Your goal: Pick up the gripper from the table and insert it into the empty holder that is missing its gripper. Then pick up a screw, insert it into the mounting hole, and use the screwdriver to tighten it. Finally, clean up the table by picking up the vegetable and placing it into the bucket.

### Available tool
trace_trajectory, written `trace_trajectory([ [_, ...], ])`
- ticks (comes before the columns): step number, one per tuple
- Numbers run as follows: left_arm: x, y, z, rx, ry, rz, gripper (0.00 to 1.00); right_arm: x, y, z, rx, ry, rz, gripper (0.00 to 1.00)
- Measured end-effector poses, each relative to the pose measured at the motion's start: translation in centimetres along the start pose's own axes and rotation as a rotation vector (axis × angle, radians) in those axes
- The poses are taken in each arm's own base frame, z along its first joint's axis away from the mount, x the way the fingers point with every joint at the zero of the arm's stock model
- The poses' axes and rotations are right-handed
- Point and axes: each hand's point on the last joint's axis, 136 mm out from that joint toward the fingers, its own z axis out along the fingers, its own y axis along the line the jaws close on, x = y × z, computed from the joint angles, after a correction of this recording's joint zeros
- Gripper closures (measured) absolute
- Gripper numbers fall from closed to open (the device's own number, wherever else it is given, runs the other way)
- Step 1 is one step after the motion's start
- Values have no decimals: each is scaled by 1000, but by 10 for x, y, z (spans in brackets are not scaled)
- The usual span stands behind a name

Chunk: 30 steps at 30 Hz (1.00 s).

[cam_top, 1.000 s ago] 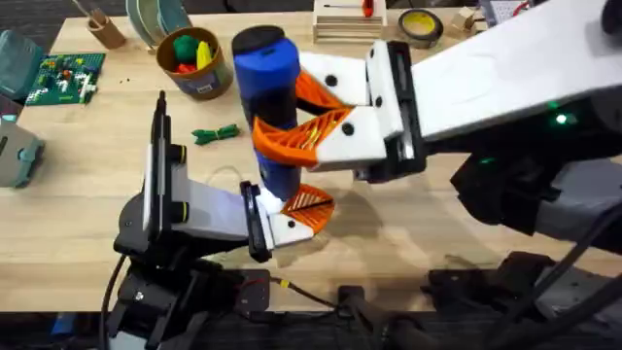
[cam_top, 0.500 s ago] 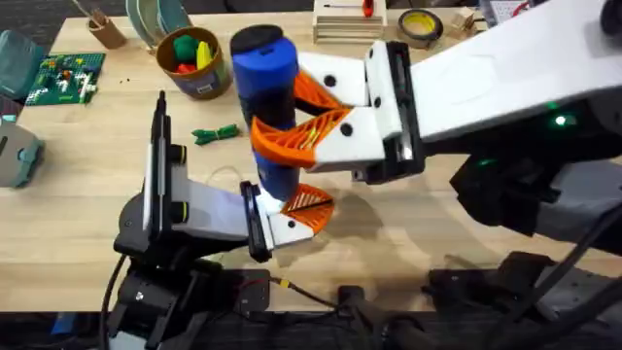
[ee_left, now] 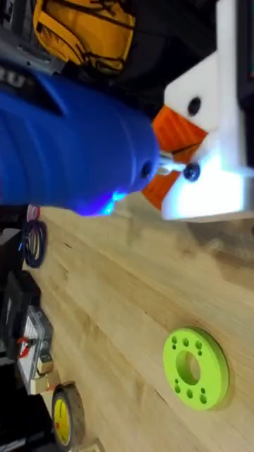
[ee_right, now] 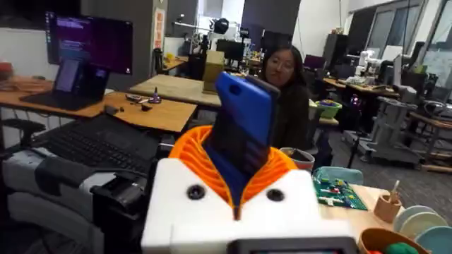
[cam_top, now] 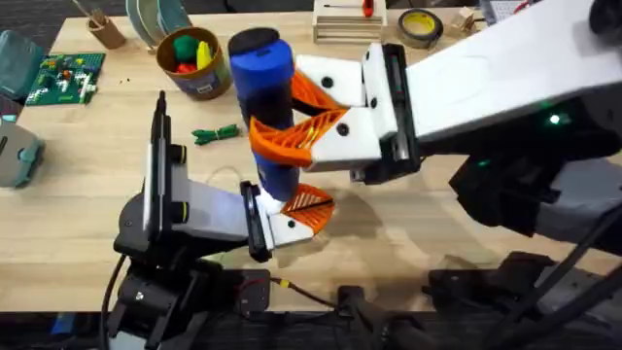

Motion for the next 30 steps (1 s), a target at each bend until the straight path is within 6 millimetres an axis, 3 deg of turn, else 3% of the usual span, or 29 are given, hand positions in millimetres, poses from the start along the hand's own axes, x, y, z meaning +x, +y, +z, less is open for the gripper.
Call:
trace_trajectory([
  [30, 0, 0, 0, 1, 0, -12, 997, 12, -4, 1, 20, 35, 36, 993],
])
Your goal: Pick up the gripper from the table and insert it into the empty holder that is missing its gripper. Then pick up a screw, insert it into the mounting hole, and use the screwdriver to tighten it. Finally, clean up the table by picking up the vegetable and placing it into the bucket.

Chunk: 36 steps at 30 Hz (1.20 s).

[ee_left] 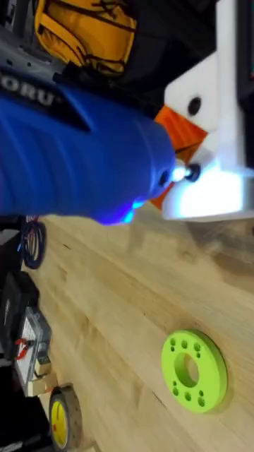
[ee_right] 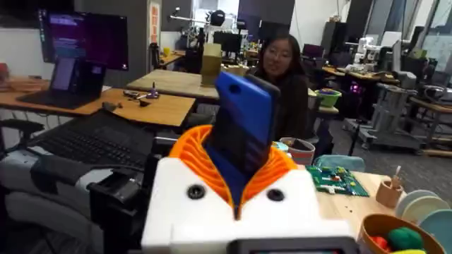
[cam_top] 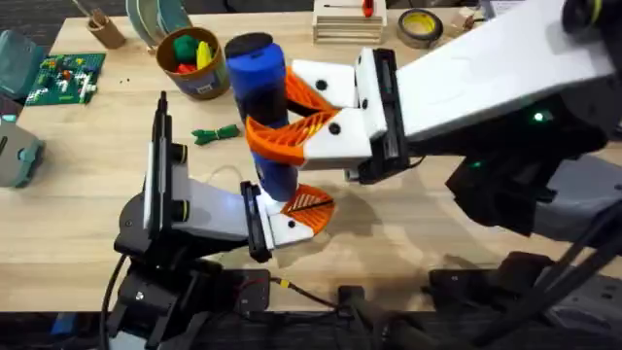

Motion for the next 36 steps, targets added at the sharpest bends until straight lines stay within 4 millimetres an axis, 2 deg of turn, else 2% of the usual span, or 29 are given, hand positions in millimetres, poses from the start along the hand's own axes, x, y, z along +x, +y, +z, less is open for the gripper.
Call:
trace_trajectory([
  [15, 0, 0, 0, -1, 0, 1, 997, -6, 1, 0, -1, -20, -20, 993],
  [22, 0, 0, 0, -1, 0, 0, 997, -32, 6, -3, -13, -109, -115, 993],
  [27, 0, 0, 0, -1, 0, 0, 997, -37, -7, -13, 30, -104, -138, 993],
  [31, 0, 0, 0, -1, 0, 1, 997, -11, -39, -27, 134, 9, -76, 993],
  [36, 0, 0, 0, -1, 0, 1, 997, 49, -89, -66, 311, 266, 41, 993],
])
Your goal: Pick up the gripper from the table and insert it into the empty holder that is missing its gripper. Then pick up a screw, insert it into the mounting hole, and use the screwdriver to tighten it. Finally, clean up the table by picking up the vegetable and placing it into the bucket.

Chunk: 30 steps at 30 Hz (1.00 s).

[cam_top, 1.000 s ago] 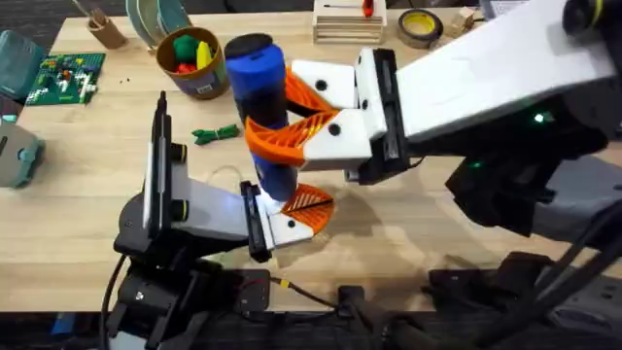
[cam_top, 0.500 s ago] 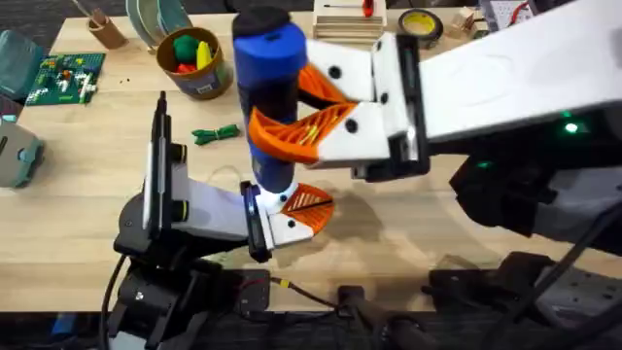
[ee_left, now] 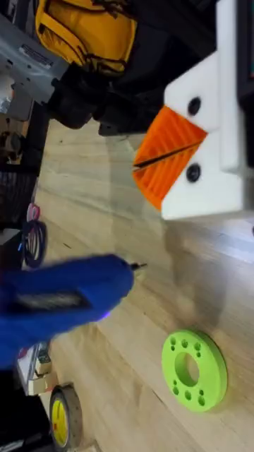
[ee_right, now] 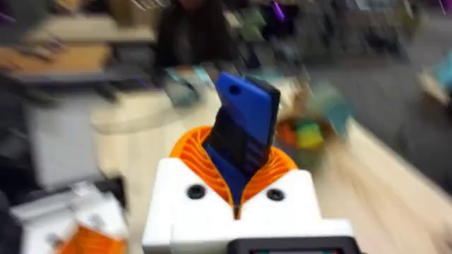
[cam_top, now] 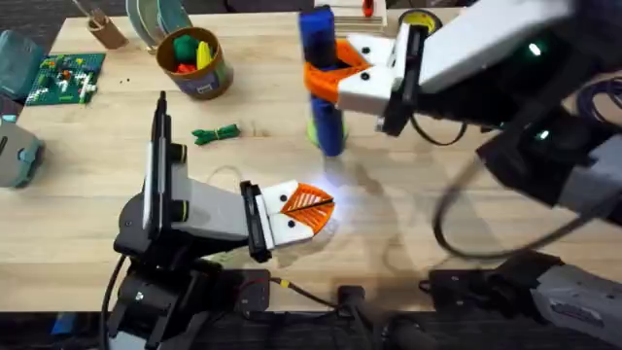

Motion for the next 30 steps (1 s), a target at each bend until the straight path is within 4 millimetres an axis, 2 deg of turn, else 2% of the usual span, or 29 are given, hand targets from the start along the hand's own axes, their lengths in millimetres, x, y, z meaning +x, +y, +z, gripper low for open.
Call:
trace_trajectory([
  [2, 0, 0, 0, 0, 0, 0, 997, 25, -22, -7, 59, 125, 25, 993],
  [5, 0, 0, 0, 0, 0, 0, 997, 48, -51, -16, 129, 281, 24, 993],
  [13, 0, 0, 0, 0, 0, 0, 997, 78, -145, -29, 278, 552, -158, 993],
  [16, 0, 0, 0, -1, 0, 0, 997, 103, -174, -30, 296, 693, -229, 993],
  [19, 0, 0, 0, 0, 0, 0, 997, 138, -191, -36, 292, 843, -248, 993],
  [21, 0, 0, 0, 0, 0, 1, 997, 169, -200, -44, 294, 947, -245, 993],
  [25, 0, 0, 0, 0, 0, 0, 997, 225, -203, -64, 278, 1123, -215, 993],
  [27, 0, 0, 0, 0, 0, 0, 997, 237, -204, -70, 276, 1168, -216, 993],
  [30, 0, 0, 0, -1, 0, 0, 997, 238, -207, -73, 286, 1186, -232, 993],
])
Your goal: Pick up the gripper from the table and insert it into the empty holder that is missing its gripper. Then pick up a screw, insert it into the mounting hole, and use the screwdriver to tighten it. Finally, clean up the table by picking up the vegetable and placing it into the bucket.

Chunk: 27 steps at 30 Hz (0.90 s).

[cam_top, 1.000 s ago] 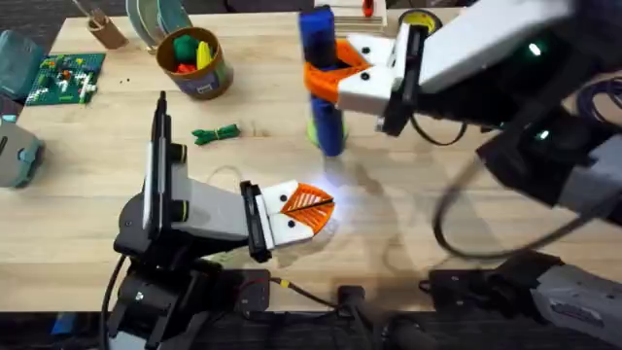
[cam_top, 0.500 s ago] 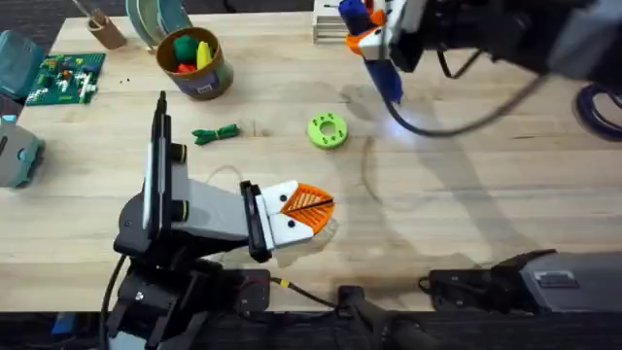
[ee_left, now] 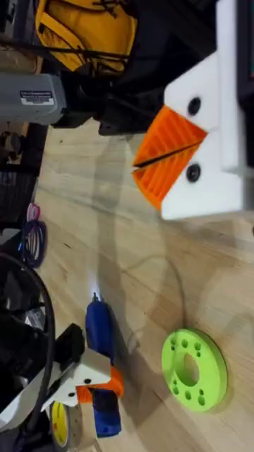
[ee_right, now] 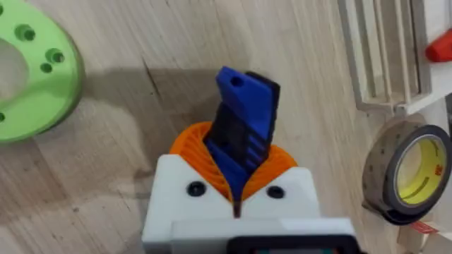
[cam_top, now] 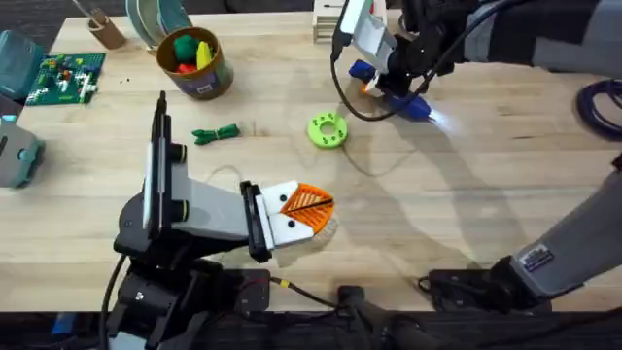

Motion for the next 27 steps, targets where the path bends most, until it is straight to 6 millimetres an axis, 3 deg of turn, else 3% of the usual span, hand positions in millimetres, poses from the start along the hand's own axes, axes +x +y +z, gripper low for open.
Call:
trace_trajectory([
  [2, 0, 0, 0, 0, 0, 0, 997, 0, 0, 0, 3, 5, -3, 940],
  [8, 0, 0, 0, 0, 0, 0, 997, 5, 6, 1, -19, 30, -7, 107],
  [9, 0, 0, 0, 0, 0, 0, 997, 6, 7, 1, -22, 35, -7, 30],
  [15, 0, 0, 0, 0, 0, 0, 997, 6, 8, 0, -23, 39, 48, 11],
  [19, 0, 0, 0, 0, 0, 0, 997, -2, 4, -13, -2, 19, 80, 10],
  [27, 0, 0, 0, 0, 0, 0, 996, -32, -8, -88, 80, -72, 118, 10],
])
